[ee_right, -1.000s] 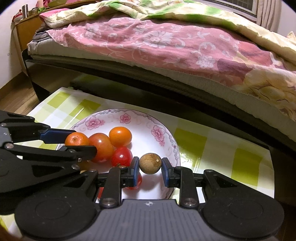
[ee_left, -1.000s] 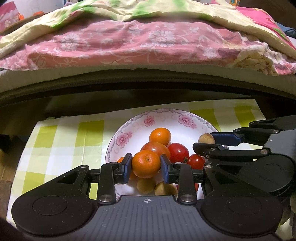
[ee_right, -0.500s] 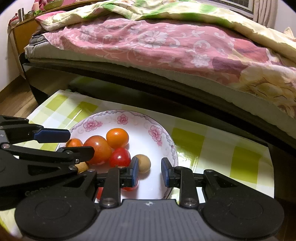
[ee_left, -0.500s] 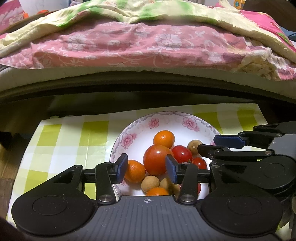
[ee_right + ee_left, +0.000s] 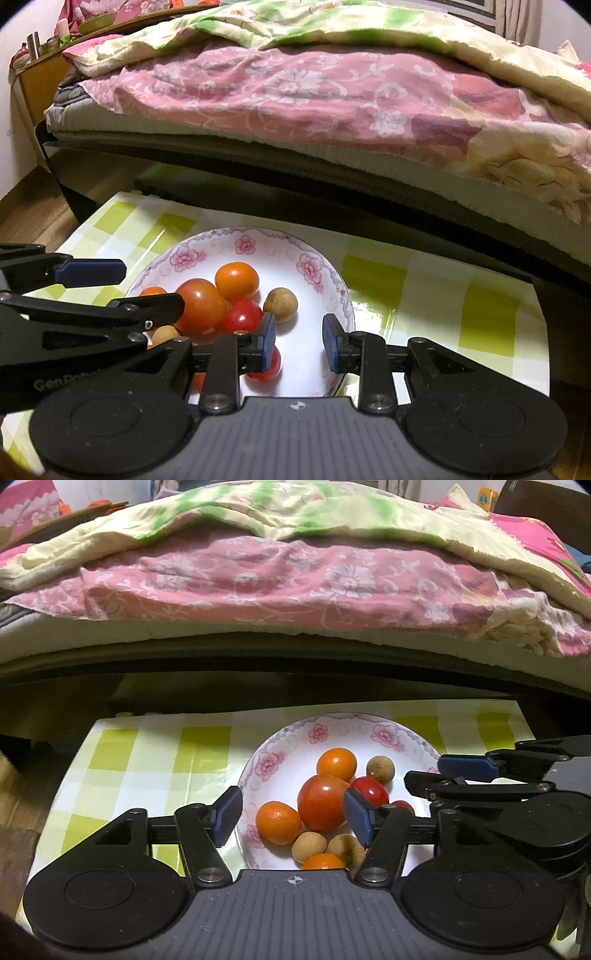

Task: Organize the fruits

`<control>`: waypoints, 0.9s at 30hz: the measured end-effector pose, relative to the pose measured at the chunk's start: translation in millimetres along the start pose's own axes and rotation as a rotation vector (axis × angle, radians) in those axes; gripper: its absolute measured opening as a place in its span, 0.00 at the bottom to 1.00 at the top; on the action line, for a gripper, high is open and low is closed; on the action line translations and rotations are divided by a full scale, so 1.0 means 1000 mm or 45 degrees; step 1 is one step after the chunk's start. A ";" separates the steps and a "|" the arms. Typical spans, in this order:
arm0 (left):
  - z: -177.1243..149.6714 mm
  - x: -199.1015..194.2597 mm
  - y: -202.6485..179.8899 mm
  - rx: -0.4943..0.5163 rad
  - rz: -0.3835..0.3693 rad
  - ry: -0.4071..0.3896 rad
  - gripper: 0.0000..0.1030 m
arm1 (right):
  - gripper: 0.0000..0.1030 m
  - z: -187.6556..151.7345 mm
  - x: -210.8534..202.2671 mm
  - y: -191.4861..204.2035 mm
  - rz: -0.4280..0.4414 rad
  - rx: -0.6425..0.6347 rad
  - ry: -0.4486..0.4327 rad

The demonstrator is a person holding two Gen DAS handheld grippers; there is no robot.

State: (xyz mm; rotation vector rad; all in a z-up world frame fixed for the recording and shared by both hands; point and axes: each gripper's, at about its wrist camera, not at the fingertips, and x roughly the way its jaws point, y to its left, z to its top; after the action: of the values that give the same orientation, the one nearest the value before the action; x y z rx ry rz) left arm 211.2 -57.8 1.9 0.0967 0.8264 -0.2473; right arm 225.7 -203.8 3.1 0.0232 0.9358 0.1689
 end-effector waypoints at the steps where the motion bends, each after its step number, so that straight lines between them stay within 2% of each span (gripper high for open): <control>1: 0.000 -0.001 0.000 -0.002 0.006 -0.001 0.69 | 0.32 0.000 -0.001 0.000 -0.004 0.001 -0.002; 10: -0.005 -0.008 0.001 -0.015 0.040 -0.009 0.74 | 0.35 -0.003 -0.005 0.003 -0.011 0.005 -0.009; 17: -0.008 -0.018 -0.001 -0.018 0.074 -0.049 0.83 | 0.38 -0.003 -0.015 0.001 0.001 0.027 -0.032; 23: -0.014 -0.026 -0.004 -0.013 0.115 -0.068 0.85 | 0.39 -0.006 -0.026 0.001 0.003 0.031 -0.059; 27: -0.017 -0.030 -0.001 -0.029 0.119 -0.068 0.88 | 0.44 -0.007 -0.023 0.002 0.020 0.034 -0.052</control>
State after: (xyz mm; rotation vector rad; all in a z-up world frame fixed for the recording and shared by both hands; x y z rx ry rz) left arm 179.3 -50.5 12.3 0.1069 0.7694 -0.1519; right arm 206.0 -206.0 17.5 0.0587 0.8972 0.1698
